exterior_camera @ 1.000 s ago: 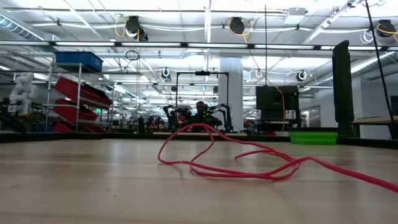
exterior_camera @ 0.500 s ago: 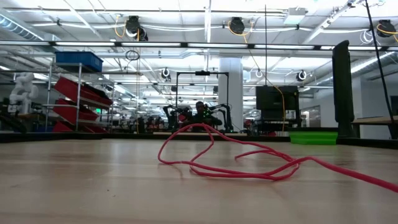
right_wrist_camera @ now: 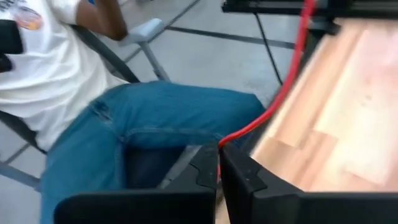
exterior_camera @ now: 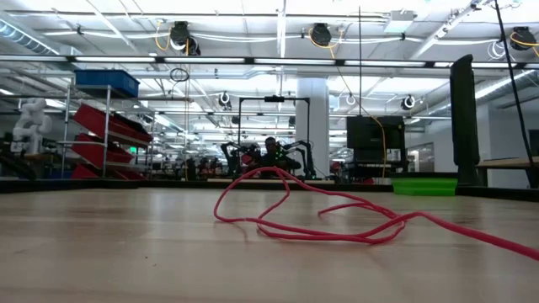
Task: Coil cords
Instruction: Coil the red wire into the spool
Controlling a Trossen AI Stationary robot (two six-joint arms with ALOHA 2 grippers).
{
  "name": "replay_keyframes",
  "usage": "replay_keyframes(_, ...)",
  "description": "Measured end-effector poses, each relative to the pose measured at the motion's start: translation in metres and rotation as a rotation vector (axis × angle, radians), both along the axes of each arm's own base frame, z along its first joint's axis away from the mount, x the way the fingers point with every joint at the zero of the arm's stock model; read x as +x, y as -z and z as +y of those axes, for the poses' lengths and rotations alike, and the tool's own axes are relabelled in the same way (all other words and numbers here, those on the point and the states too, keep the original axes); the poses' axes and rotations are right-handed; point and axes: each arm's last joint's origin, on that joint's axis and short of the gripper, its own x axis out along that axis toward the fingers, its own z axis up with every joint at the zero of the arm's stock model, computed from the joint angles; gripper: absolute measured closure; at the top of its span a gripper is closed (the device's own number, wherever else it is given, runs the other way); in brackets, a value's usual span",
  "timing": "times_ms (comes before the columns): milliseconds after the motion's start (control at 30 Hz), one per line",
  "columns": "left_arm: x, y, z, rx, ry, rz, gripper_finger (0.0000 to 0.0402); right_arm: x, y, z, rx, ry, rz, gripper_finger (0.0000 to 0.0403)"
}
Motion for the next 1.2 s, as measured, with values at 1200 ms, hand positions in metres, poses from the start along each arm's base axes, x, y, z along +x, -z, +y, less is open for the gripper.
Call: replay_keyframes(1200, 0.004, -0.088, 0.200, -0.089, -0.229, -0.214, 0.0394, -0.102, -0.156, -0.205, -0.259, 0.477, -0.121, 0.0403)
